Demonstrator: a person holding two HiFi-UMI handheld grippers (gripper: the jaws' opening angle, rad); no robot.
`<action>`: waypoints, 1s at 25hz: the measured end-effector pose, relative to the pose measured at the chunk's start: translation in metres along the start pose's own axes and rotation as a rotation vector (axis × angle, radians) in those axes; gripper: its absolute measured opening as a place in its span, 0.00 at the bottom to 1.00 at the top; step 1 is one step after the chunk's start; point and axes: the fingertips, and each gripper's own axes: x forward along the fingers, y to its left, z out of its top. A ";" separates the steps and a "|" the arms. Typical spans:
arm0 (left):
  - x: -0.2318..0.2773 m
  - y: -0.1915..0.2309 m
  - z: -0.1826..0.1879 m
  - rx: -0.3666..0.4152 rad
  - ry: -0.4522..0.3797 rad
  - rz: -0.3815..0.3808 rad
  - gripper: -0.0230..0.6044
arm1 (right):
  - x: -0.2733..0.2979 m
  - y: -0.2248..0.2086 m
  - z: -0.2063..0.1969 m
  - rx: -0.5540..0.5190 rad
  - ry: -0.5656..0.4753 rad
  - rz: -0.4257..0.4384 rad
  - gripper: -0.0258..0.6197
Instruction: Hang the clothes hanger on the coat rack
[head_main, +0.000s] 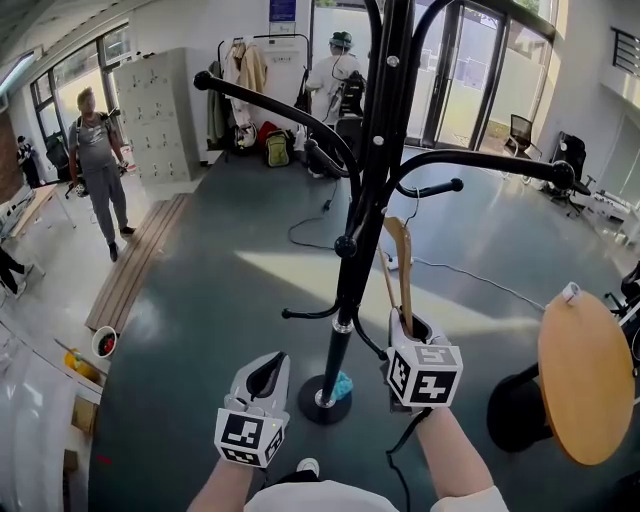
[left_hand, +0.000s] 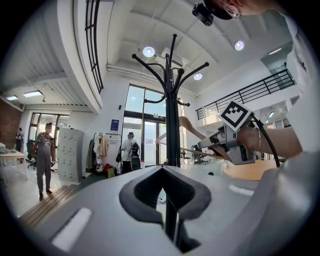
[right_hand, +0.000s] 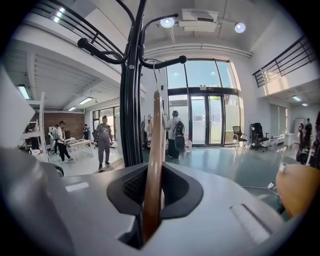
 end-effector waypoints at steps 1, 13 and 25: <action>0.001 -0.001 0.000 0.001 0.001 0.000 0.04 | 0.000 -0.001 0.000 -0.002 -0.001 0.000 0.13; -0.010 -0.023 0.018 0.018 -0.021 0.001 0.04 | -0.045 0.002 0.020 -0.056 -0.153 0.048 0.42; -0.040 -0.081 0.020 0.029 -0.039 0.008 0.04 | -0.140 -0.013 0.000 -0.035 -0.256 0.052 0.22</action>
